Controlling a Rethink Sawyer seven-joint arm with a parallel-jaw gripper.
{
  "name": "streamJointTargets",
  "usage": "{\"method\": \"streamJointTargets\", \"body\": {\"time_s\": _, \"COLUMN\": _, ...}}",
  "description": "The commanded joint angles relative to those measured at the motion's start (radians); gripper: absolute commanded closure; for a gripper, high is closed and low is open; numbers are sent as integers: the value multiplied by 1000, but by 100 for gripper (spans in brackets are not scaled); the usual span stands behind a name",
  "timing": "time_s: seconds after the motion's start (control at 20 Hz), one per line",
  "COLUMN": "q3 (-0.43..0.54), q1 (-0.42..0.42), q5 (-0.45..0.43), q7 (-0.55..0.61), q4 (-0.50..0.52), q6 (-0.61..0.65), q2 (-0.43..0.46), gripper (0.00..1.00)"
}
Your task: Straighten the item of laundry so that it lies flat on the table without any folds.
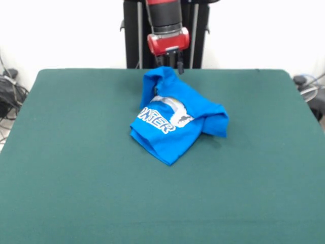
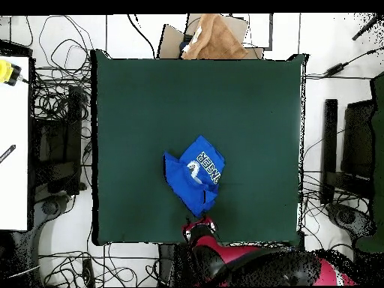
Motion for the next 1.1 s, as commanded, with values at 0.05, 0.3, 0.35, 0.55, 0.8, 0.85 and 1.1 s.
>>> {"method": "streamJointTargets", "body": {"time_s": 0.05, "q3": 100, "q1": 54, "q5": 144, "q7": 204, "q4": -19, "q6": 175, "q2": -151, "gripper": 0}}
{"method": "streamJointTargets", "body": {"time_s": 0.3, "q3": 126, "q1": 103, "q5": 260, "q7": 164, "q4": -22, "q6": 422, "q2": -257, "gripper": 0}}
{"method": "streamJointTargets", "body": {"time_s": 0.35, "q3": 127, "q1": 102, "q5": 260, "q7": 163, "q4": -28, "q6": 422, "q2": -249, "gripper": 0}}
{"method": "streamJointTargets", "body": {"time_s": 0.55, "q3": 95, "q1": 116, "q5": 228, "q7": 169, "q4": -51, "q6": 355, "q2": -186, "gripper": 0}}
{"method": "streamJointTargets", "body": {"time_s": 0.8, "q3": 23, "q1": 129, "q5": 165, "q7": 169, "q4": -89, "q6": 225, "q2": -74, "gripper": 0}}
{"method": "streamJointTargets", "body": {"time_s": 0.85, "q3": 10, "q1": 128, "q5": 156, "q7": 166, "q4": -97, "q6": 203, "q2": -54, "gripper": 0}}
{"method": "streamJointTargets", "body": {"time_s": 1.1, "q3": -21, "q1": 121, "q5": 133, "q7": 156, "q4": -118, "q6": 132, "q2": 7, "gripper": 0}}
